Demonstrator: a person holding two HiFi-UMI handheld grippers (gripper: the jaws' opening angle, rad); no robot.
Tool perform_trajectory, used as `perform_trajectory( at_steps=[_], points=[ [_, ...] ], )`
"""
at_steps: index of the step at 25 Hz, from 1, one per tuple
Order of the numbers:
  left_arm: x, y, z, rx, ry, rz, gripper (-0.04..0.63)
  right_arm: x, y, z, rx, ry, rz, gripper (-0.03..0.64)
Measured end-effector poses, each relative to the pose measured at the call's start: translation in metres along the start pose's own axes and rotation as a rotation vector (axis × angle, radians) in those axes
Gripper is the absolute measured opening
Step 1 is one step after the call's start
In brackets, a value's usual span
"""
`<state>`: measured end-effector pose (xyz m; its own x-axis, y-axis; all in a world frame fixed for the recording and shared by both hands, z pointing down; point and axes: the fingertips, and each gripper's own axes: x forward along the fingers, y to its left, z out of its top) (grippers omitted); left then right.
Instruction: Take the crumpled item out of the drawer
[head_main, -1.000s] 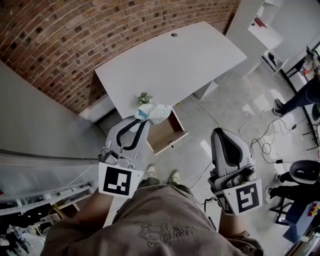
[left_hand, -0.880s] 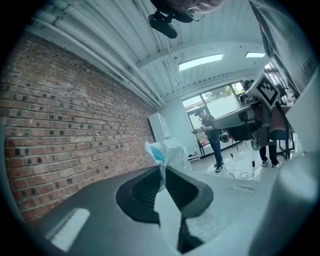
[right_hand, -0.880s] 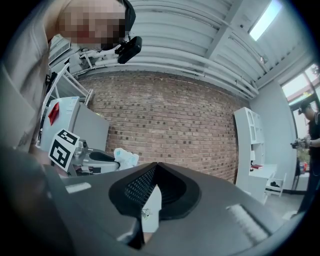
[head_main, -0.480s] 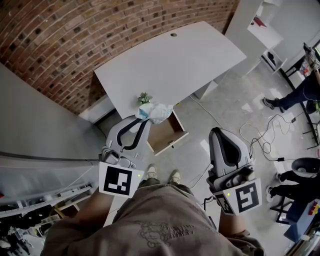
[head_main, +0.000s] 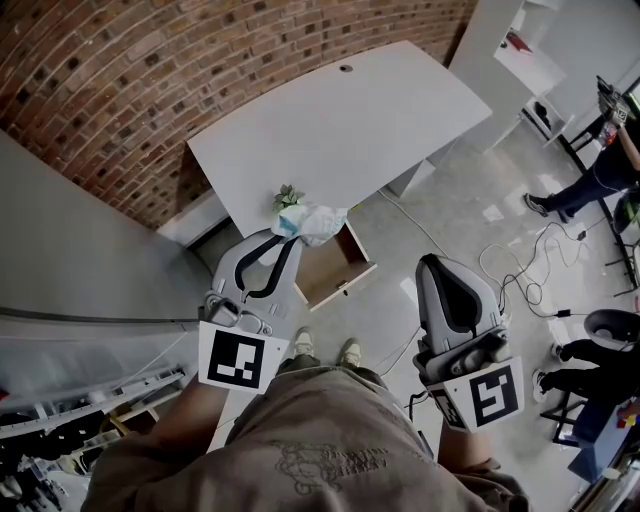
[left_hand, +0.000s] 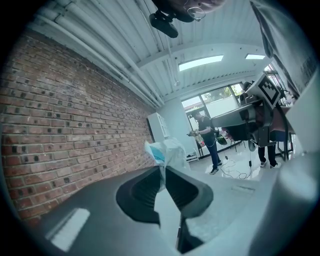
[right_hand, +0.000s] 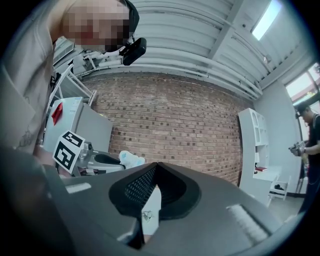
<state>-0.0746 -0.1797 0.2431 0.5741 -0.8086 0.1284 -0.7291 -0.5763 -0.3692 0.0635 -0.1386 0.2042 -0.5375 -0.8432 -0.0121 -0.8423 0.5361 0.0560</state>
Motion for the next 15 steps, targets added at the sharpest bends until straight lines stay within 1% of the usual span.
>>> perform_trajectory(
  at_steps=[5, 15],
  points=[
    [0.0007, 0.0005, -0.0004, 0.001, 0.007, -0.005, 0.037, 0.0007, -0.0004, -0.0073, -0.012, 0.04, 0.002, 0.026],
    [0.0009, -0.0013, 0.0024, -0.004, 0.006, -0.008, 0.037, 0.0013, 0.001, -0.0026, -0.009, 0.033, 0.009, 0.026]
  ],
)
